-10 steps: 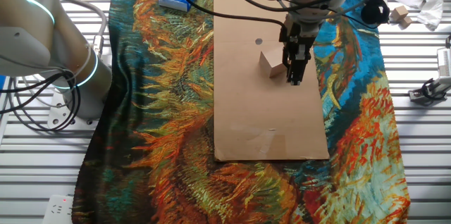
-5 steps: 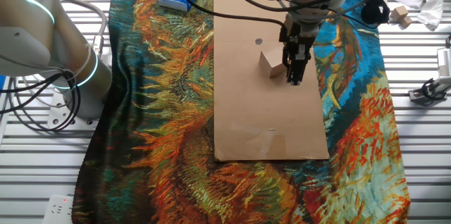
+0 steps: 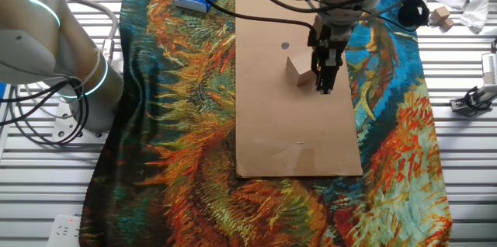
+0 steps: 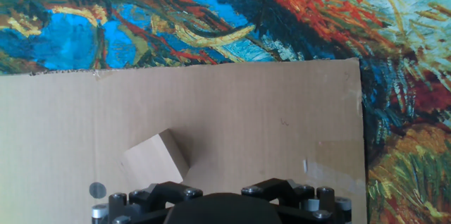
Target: Use the gripper to push the small block from left to right
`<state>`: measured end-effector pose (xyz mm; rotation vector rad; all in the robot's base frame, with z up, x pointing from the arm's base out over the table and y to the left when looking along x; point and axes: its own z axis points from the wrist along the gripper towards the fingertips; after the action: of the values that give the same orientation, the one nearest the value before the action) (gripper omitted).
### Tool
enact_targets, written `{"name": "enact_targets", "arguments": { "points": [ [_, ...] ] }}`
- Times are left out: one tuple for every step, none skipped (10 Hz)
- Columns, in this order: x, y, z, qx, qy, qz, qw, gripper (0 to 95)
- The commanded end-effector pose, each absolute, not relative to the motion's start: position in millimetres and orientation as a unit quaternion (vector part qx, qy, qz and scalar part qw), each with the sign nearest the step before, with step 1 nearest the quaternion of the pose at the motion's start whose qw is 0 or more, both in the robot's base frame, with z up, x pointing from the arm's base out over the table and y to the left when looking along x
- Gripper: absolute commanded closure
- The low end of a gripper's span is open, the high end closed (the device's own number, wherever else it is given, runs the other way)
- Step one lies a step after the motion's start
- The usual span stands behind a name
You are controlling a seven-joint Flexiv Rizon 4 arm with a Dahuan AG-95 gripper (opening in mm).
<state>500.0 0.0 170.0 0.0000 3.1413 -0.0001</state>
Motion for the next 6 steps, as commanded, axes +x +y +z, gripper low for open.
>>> {"name": "enact_targets", "arguments": {
  "points": [
    [500.0,0.0,170.0,0.015,0.998,0.043,0.047,95.0],
    [500.0,0.0,170.0,0.015,0.998,0.04,0.046,95.0],
    [500.0,0.0,170.0,0.015,0.998,0.04,0.046,95.0],
    [500.0,0.0,170.0,0.015,0.998,0.04,0.046,95.0],
    [500.0,0.0,170.0,0.015,0.998,0.04,0.046,95.0],
    [500.0,0.0,170.0,0.015,0.998,0.04,0.046,95.0]
  ]
}}
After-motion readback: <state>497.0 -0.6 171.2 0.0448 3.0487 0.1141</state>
